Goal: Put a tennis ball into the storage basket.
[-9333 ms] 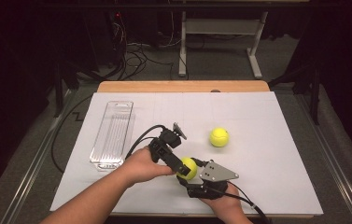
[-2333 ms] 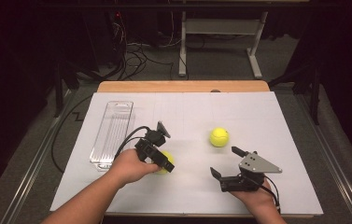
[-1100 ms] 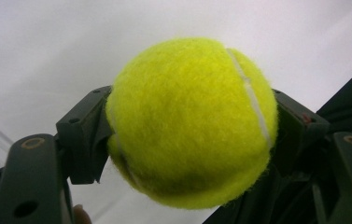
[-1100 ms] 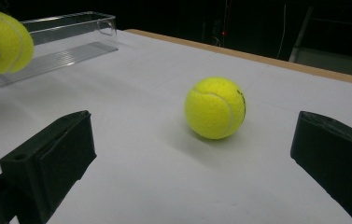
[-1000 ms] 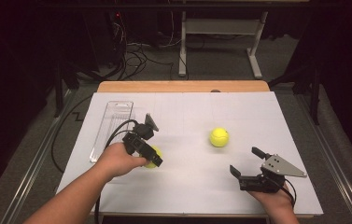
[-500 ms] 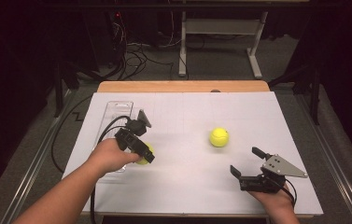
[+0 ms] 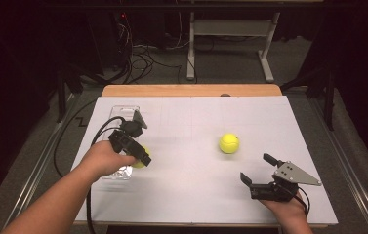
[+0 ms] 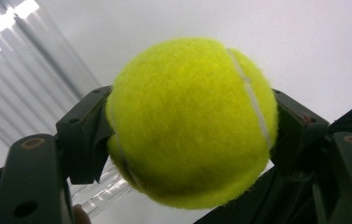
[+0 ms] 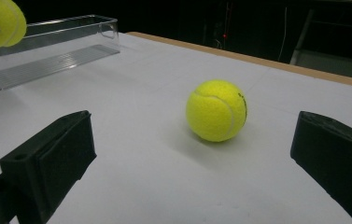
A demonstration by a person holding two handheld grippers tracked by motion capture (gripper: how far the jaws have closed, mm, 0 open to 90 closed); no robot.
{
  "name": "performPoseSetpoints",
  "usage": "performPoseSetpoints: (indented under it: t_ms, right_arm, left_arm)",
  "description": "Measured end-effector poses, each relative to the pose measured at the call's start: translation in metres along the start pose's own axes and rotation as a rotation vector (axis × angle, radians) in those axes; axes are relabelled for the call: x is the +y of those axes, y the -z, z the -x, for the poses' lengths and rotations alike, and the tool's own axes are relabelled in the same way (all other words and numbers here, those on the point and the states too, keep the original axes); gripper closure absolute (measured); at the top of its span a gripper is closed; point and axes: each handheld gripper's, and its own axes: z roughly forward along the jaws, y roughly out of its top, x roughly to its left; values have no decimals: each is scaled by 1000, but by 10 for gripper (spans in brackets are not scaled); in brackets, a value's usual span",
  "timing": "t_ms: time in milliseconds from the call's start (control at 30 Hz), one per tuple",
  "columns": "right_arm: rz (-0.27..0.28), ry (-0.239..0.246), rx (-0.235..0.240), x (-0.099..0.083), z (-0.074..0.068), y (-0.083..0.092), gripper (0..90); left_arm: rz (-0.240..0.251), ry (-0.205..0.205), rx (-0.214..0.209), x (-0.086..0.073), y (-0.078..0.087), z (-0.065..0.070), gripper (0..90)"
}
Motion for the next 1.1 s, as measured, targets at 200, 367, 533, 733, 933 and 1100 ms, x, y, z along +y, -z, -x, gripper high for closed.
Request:
performPoseSetpoints:
  t_ms: [200,367,533,733,933,1100]
  right_arm:
    - [-1,-3,-1,0,0,0,2]
    - [0,-7,-2,0,0,0,2]
    - [-3,-12,-1,-1,0,-1,2]
    - [1,-9,1,0,-1,-1,2]
    - [7,-9,-2,0,0,1,2]
    - [10,-7,0,1,0,1,2]
  left_arm:
    - [2,28,13,-3,4,-10,262]
    - [1,47,22,-4,7,-17,262]
    - [-7,61,43,-1,8,-21,262]
    - [-9,86,56,2,12,-28,261]
    - [-9,104,63,3,12,-34,261]
    - [-4,121,70,4,11,-41,261]
